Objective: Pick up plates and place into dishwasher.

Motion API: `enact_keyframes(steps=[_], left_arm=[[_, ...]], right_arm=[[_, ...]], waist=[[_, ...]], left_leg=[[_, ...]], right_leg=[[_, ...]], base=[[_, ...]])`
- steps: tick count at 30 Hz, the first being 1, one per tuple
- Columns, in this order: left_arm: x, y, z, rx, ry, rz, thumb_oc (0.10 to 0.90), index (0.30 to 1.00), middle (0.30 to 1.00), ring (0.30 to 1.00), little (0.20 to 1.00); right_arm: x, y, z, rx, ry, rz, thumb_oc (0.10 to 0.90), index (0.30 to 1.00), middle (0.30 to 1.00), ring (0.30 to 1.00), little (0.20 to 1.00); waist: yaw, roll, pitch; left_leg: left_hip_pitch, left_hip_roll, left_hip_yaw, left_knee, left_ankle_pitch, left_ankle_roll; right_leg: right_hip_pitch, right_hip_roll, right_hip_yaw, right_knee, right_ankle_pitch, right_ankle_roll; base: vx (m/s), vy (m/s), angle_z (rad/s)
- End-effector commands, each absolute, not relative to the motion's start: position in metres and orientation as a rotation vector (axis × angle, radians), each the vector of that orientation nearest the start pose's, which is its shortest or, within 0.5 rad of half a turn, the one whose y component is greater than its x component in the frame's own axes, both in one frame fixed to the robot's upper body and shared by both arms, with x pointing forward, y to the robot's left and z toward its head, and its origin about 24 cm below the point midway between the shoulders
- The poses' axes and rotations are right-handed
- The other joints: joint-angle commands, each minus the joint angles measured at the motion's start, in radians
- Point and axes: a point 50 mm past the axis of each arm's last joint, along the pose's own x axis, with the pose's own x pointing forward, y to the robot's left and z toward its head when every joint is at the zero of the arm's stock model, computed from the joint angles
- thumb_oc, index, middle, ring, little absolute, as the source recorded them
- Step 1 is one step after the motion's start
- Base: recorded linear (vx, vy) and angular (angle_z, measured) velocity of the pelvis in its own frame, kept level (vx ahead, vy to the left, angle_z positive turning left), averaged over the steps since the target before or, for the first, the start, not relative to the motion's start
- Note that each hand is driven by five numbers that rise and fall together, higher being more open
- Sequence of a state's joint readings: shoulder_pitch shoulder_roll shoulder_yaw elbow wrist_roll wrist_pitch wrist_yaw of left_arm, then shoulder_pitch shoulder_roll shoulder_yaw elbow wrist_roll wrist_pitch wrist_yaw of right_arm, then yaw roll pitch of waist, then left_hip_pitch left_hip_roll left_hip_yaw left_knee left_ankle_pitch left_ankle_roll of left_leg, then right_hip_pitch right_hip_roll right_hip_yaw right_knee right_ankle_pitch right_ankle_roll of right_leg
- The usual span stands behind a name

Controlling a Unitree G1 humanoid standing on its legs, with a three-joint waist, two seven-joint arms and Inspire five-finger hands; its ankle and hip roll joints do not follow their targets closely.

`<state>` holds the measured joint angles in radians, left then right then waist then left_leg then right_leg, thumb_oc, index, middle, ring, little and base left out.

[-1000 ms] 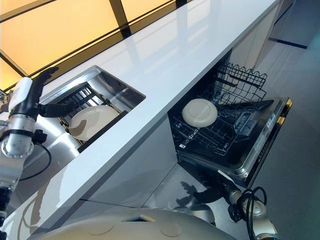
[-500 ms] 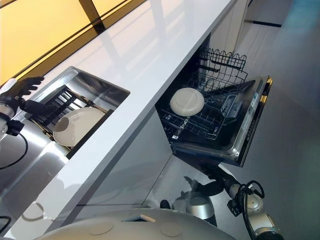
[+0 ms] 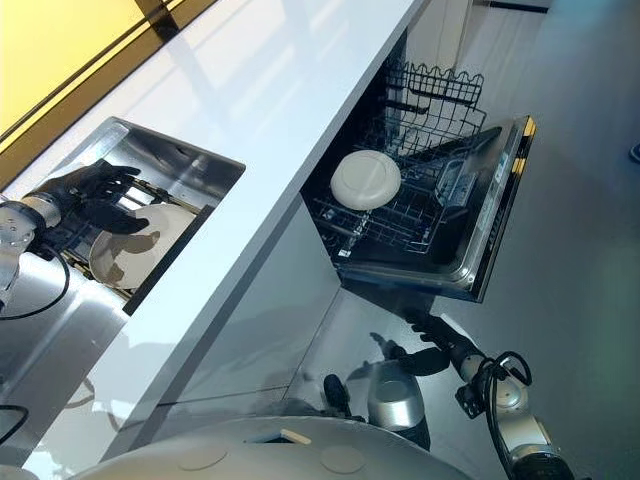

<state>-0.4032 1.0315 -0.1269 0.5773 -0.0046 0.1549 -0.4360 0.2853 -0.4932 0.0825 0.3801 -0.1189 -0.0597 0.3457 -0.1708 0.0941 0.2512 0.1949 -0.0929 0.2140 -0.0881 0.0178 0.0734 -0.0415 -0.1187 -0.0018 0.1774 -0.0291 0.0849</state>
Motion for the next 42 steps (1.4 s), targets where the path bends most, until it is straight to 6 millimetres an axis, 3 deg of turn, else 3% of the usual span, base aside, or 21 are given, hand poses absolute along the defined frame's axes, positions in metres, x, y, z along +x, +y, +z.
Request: enact_keyframes(steps=[1, 4, 14, 17, 28, 30, 31, 32, 35, 42], left_arm=[[0.295, 0.392, 0.169, 0.931, 0.510, 0.032, 0.800, 0.900, 0.900, 0.900, 0.900], [0.289, 0.397, 0.161, 0.960, 0.587, 0.025, 0.800, 0.900, 0.900, 0.900, 0.900], [0.273, 0.415, 0.167, 1.065, 0.603, 0.113, 0.800, 0.900, 0.900, 0.900, 0.900], [0.269, 0.419, 0.168, 1.041, 0.620, 0.122, 0.800, 0.900, 0.900, 0.900, 0.900], [0.246, 0.425, 0.133, 0.799, 0.715, 0.062, 0.800, 0.900, 0.900, 0.900, 0.900], [0.247, 0.418, 0.127, 0.711, 0.675, 0.021, 0.745, 0.853, 0.853, 0.853, 0.845], [0.249, 0.411, 0.122, 0.644, 0.647, -0.007, 0.635, 0.759, 0.759, 0.759, 0.735], [0.250, 0.407, 0.119, 0.612, 0.620, -0.028, 0.402, 0.559, 0.559, 0.559, 0.502], [0.257, 0.389, 0.114, 0.501, 0.505, -0.054, 0.100, 0.300, 0.300, 0.300, 0.200], [0.273, 0.358, 0.128, 0.340, 0.171, 0.073, 0.100, 0.300, 0.300, 0.300, 0.200]], right_arm=[[0.141, -0.267, -0.057, -0.545, 0.668, 0.369, 0.800, 0.900, 0.900, 0.900, 0.900], [0.144, -0.269, -0.054, -0.551, 0.659, 0.355, 0.800, 0.900, 0.900, 0.900, 0.900], [0.139, -0.273, -0.054, -0.554, 0.670, 0.343, 0.800, 0.900, 0.900, 0.900, 0.900], [0.138, -0.274, -0.054, -0.555, 0.675, 0.341, 0.800, 0.900, 0.900, 0.900, 0.900], [0.135, -0.278, -0.052, -0.565, 0.681, 0.330, 0.800, 0.900, 0.900, 0.900, 0.900], [0.134, -0.277, -0.052, -0.563, 0.677, 0.328, 0.800, 0.900, 0.900, 0.900, 0.900], [0.134, -0.276, -0.053, -0.559, 0.677, 0.327, 0.800, 0.900, 0.900, 0.900, 0.900], [0.134, -0.276, -0.053, -0.558, 0.678, 0.328, 0.800, 0.900, 0.900, 0.900, 0.900], [0.132, -0.273, -0.056, -0.556, 0.683, 0.328, 0.800, 0.900, 0.900, 0.900, 0.900], [0.126, -0.263, -0.067, -0.538, 0.696, 0.352, 0.800, 0.900, 0.900, 0.900, 0.900]], waist=[[-0.014, -0.003, -0.045], [-0.012, 0.001, -0.040], [-0.001, 0.011, -0.051], [0.000, 0.012, -0.054], [0.010, 0.015, -0.058], [0.012, 0.016, -0.058], [0.014, 0.016, -0.060], [0.016, 0.015, -0.061], [0.021, 0.012, -0.066], [0.032, 0.003, -0.089]], left_leg=[[-0.113, -0.074, -0.053, 0.219, -0.145, 0.045], [-0.121, -0.074, -0.055, 0.221, -0.143, 0.043], [-0.112, -0.084, -0.073, 0.210, -0.139, 0.039], [-0.106, -0.086, -0.078, 0.207, -0.137, 0.037], [-0.085, -0.086, -0.099, 0.183, -0.129, 0.033], [-0.082, -0.085, -0.102, 0.181, -0.129, 0.033], [-0.081, -0.084, -0.104, 0.179, -0.127, 0.034], [-0.081, -0.084, -0.106, 0.179, -0.127, 0.033], [-0.076, -0.081, -0.110, 0.171, -0.124, 0.032], [-0.054, -0.074, -0.116, 0.142, -0.120, 0.028]], right_leg=[[-0.082, -0.017, -0.003, 0.029, 0.118, 0.066], [-0.086, -0.014, -0.001, 0.025, 0.117, 0.065], [-0.075, -0.025, -0.017, 0.018, 0.118, 0.063], [-0.074, -0.026, -0.022, 0.020, 0.121, 0.064], [-0.068, -0.023, -0.034, 0.027, 0.116, 0.067], [-0.064, -0.022, -0.038, 0.032, 0.109, 0.066], [-0.062, -0.020, -0.041, 0.036, 0.103, 0.064], [-0.059, -0.020, -0.043, 0.038, 0.101, 0.064], [-0.056, -0.018, -0.050, 0.048, 0.097, 0.064], [-0.032, -0.010, -0.079, 0.041, 0.064, 0.063]], base=[[-0.06, 0.030, 0.04], [-0.06, 0.015, 0.08], [-0.01, 0.005, 0.01], [-0.01, 0.003, 0.05], [-0.01, -0.004, 0.04], [-0.05, -0.028, 0.07], [-0.04, -0.039, 0.08], [-0.04, -0.050, 0.11], [-0.02, -0.054, 0.08], [-0.01, -0.071, 0.06]])
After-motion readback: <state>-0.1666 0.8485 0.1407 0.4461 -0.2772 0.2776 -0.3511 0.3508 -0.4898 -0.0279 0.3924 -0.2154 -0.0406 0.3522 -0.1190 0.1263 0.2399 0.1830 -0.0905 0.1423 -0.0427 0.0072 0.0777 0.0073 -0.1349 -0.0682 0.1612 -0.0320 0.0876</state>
